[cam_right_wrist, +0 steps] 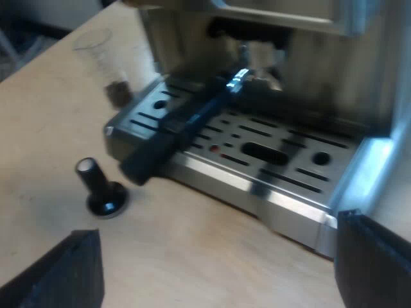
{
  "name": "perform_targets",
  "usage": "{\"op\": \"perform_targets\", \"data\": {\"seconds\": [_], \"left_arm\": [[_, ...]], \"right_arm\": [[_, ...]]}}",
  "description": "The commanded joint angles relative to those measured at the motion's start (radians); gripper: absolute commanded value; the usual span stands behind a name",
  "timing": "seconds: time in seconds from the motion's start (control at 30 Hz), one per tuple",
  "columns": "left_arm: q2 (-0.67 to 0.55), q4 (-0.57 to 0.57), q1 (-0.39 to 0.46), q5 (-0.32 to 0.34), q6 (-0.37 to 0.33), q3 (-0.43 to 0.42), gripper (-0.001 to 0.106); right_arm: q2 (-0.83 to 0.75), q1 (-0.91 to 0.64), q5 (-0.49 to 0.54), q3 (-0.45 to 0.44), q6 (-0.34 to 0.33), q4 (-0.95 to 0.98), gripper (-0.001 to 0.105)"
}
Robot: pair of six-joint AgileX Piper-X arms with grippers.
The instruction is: Pour the beans into the coffee machine
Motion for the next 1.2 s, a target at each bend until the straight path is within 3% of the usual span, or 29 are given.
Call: {"op": "perform_targets", "data": {"seconds": [0.03, 0.2, 0.43, 0.77, 0.8, 0.97, 1.0, 1.13, 1.2], "left_arm": [[0.008, -0.011, -0.005, 0.006, -0.004, -0.009, 0.068], [0.011, -0.015, -0.005, 0.006, -0.004, -0.009, 0.068], [0.011, -0.048, -0.005, 0.006, -0.004, -0.009, 0.068], [0.011, -0.065, -0.005, 0.006, -0.004, 0.025, 0.068], [0.013, -0.124, -0.005, 0.006, -0.004, 0.075, 0.068], [0.012, -0.181, -0.005, 0.006, -0.004, 0.109, 0.068], [0.018, -0.258, -0.005, 0.006, -0.004, 0.170, 0.068], [0.046, -0.308, -0.005, 0.023, -0.004, 0.217, 0.068], [0.077, -0.343, -0.005, 0.028, -0.004, 0.240, 0.075]], "right_arm": [[0.034, 0.051, 0.020, -0.014, -0.013, -0.056, 0.078], [0.118, 0.167, 0.132, -0.014, -0.005, -0.166, 0.078], [0.217, 0.247, 0.195, -0.014, -0.005, -0.257, 0.078], [0.337, 0.272, 0.193, -0.014, 0.014, -0.397, 0.078], [0.339, 0.272, 0.193, -0.014, 0.020, -0.399, 0.078], [0.348, 0.272, 0.185, -0.014, 0.058, -0.416, 0.078], [0.348, 0.272, 0.185, -0.014, 0.057, -0.416, 0.078], [0.348, 0.272, 0.157, -0.014, 0.057, -0.420, 0.078], [0.348, 0.272, 0.154, -0.014, 0.057, -0.420, 0.078]]}}
